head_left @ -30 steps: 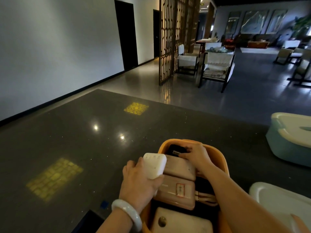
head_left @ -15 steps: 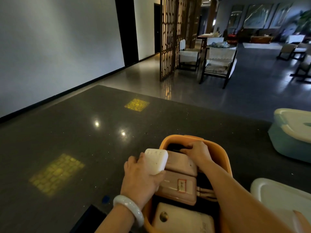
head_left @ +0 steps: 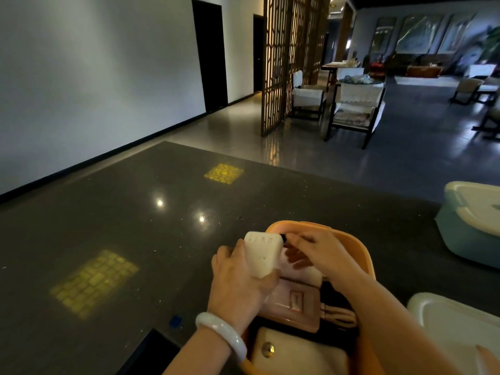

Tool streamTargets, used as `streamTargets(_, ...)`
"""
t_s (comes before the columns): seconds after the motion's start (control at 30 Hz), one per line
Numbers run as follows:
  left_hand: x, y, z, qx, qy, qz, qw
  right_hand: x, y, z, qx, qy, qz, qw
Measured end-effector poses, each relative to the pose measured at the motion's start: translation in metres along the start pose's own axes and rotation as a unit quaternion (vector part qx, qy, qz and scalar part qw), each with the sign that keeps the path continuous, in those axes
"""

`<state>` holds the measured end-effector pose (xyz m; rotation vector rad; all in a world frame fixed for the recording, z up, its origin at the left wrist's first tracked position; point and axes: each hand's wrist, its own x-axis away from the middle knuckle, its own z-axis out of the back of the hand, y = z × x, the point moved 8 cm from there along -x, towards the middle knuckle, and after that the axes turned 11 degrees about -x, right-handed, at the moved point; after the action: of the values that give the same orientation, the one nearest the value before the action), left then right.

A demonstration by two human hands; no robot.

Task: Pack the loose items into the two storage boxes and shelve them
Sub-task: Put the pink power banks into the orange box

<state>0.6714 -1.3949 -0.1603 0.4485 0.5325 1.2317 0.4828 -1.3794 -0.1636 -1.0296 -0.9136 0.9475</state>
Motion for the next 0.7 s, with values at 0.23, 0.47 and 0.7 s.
streamTargets(0.23, -0.002, 0.016, -0.017, 0.055, -0.064, 0.003, 0.996, 0.029, -0.009, -0.024, -0.114, -0.078, -0.006, 0.990)
streamTargets(0.47, -0.006, 0.016, -0.013, 0.306, -0.178, 0.043, 0.934, 0.036, -0.007, -0.017, -0.183, -0.165, -0.035, 0.968)
streamTargets(0.7, 0.013, 0.006, -0.015, 0.436, -0.123, 0.149, 0.879, 0.048, -0.020, -0.017, 0.238, -0.083, 0.125, 0.960)
